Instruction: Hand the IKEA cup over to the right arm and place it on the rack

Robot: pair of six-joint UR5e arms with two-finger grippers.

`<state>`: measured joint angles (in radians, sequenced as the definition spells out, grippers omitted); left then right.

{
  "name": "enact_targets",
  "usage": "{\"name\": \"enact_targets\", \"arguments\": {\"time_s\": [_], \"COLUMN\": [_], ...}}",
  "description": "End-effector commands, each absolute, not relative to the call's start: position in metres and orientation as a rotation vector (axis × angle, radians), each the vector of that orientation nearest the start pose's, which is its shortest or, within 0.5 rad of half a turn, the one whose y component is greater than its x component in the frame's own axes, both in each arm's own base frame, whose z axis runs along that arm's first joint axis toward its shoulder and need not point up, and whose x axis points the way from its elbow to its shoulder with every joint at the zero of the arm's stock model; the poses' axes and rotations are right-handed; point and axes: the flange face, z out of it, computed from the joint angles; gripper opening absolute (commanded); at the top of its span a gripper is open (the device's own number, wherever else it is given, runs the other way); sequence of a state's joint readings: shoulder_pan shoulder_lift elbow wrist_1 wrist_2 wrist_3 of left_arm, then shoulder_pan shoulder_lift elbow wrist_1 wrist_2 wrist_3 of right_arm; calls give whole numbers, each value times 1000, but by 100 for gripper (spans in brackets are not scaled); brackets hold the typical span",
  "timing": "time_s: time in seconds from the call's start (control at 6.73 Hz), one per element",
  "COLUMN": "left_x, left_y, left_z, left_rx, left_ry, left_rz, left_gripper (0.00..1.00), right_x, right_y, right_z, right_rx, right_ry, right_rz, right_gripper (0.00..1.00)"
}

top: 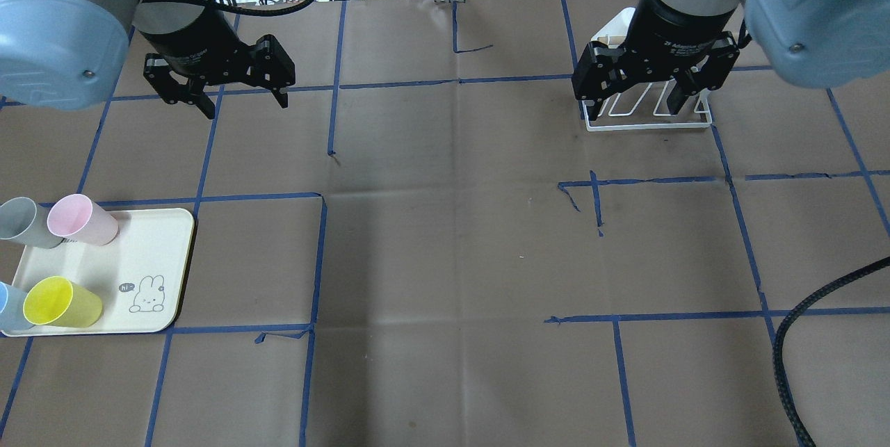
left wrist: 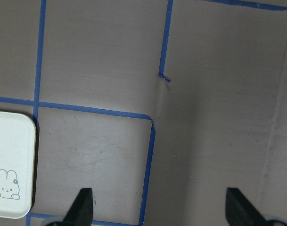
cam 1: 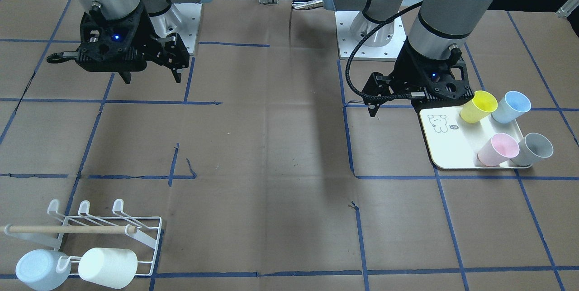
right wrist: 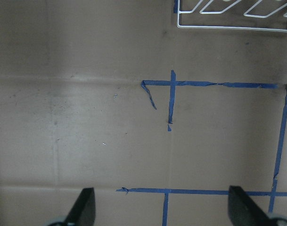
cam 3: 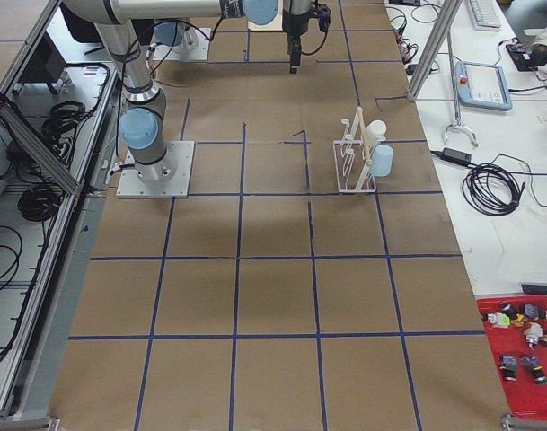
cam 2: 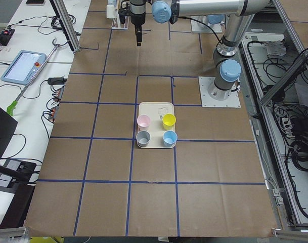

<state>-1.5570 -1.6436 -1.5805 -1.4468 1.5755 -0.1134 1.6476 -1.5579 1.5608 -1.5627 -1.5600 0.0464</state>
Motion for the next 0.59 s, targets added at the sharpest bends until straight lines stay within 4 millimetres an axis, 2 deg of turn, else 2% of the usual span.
{"name": "enact_targets", "arguments": {"time_s": [0.0, 0.45], "left_x": [-125, -126], "left_y": [-530, -531], "left_z": [458, 458], "left_rx": [-202, -202], "left_ry": [3130, 3132], "left_rz": [-63, -63], "left_gripper": [99, 99], "right_x": [180, 178], "right_y": [-480, -483], "right_z": [485, 476], "right_rx": [-36, -38], "right_ry": [3128, 3141], "right_rz": [35, 60], "right_gripper": [100, 100]}}
